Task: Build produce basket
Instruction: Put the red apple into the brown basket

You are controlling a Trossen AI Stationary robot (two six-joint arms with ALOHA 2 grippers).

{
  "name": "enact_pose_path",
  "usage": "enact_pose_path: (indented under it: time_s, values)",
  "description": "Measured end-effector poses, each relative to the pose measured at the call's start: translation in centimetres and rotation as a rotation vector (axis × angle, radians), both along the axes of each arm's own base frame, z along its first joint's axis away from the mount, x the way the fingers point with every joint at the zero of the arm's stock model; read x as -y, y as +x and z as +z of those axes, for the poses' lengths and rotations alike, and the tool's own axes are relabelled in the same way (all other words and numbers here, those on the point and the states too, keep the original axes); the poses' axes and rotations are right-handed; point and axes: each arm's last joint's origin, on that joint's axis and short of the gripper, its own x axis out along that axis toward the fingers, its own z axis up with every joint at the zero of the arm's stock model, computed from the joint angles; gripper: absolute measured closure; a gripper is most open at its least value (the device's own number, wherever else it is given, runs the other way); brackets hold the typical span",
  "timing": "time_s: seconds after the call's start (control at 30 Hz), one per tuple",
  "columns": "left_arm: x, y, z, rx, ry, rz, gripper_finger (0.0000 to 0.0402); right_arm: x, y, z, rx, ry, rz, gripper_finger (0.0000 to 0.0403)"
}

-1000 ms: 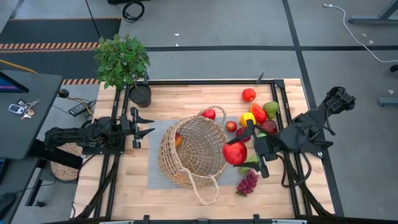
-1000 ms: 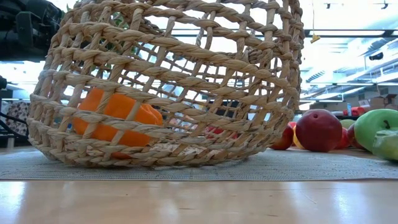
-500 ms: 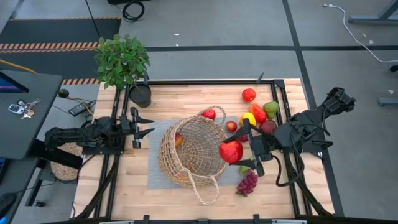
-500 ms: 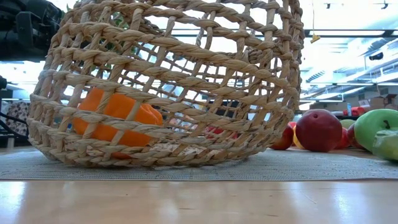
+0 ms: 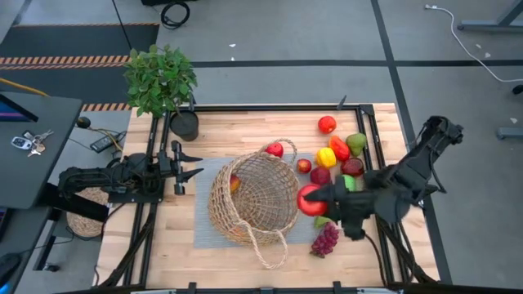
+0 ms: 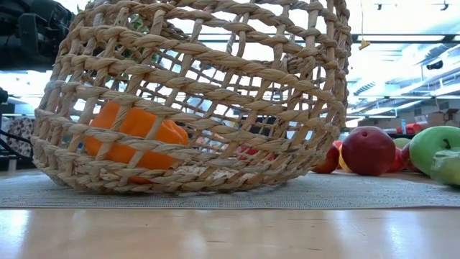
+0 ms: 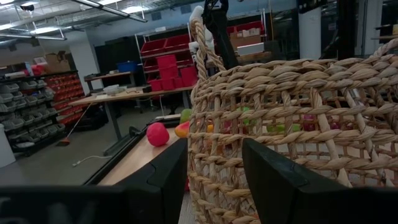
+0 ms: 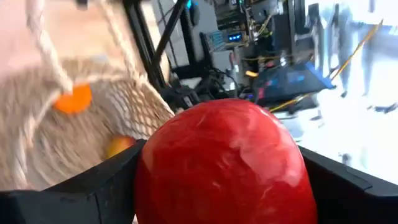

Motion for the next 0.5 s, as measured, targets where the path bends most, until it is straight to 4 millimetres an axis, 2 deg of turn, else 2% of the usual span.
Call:
enact_pose_path:
  time_s: [0.17, 0.27, 0.5]
  values:
    - [0.0, 0.0, 0.0, 0.0, 0.0, 0.0, 0.0241, -1.8, 0.0, -1.2, -0.005, -0.294, -0.072, 0.0052]
    - [0.0, 0.0, 0.0, 0.0, 0.0, 0.0, 0.0241, -2.6, 0.4, -2.1, -0.019, -0.412, -0.114, 0.0052]
    - [0.0, 0.0, 0.0, 0.0, 0.0, 0.0, 0.0241, -3.3, 0.8, -2.9, -0.038, -0.456, -0.106, 0.0052]
